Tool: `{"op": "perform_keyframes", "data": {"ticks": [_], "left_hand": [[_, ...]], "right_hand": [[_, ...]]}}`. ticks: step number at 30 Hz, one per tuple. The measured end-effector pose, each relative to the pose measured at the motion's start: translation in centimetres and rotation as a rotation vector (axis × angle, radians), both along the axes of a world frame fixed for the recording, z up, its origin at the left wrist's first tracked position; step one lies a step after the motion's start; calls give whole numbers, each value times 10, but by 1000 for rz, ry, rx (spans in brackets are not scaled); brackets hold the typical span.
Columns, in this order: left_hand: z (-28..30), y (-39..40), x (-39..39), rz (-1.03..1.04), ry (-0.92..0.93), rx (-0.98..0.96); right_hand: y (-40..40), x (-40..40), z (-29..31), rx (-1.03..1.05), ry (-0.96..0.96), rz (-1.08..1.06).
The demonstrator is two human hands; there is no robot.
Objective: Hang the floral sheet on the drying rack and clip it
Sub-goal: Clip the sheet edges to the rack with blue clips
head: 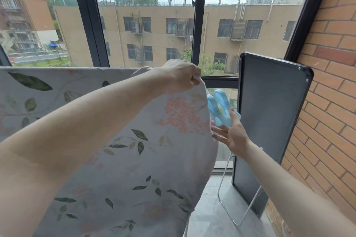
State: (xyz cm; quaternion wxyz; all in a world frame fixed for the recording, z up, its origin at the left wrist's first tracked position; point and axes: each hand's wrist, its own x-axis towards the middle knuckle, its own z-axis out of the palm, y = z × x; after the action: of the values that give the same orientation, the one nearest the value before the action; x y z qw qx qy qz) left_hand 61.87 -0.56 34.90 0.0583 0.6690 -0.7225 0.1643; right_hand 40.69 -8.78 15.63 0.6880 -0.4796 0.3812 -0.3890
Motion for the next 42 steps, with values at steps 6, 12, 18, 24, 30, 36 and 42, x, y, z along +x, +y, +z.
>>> {"op": "perform_keyframes", "data": {"ticks": [6, 12, 18, 24, 30, 36, 42], "left_hand": [[3, 1, 2, 93, -45, 24], [3, 6, 1, 113, -34, 19], [1, 5, 2, 113, -15, 25], [1, -2, 5, 89, 18, 34], [-3, -7, 4, 95, 15, -7], [-5, -10, 5, 92, -4, -16], [-10, -12, 11, 97, -8, -21]], "right_hand": [[12, 25, -21, 49, -42, -37], [9, 46, -31, 23, 39, 41], [5, 36, -32, 31, -4, 81], [6, -12, -49, -184, 27, -180], [0, -65, -39, -511, 243, -107], [-6, -77, -17, -720, 384, -27], [-10, -68, -24, -687, 362, -49]]}}
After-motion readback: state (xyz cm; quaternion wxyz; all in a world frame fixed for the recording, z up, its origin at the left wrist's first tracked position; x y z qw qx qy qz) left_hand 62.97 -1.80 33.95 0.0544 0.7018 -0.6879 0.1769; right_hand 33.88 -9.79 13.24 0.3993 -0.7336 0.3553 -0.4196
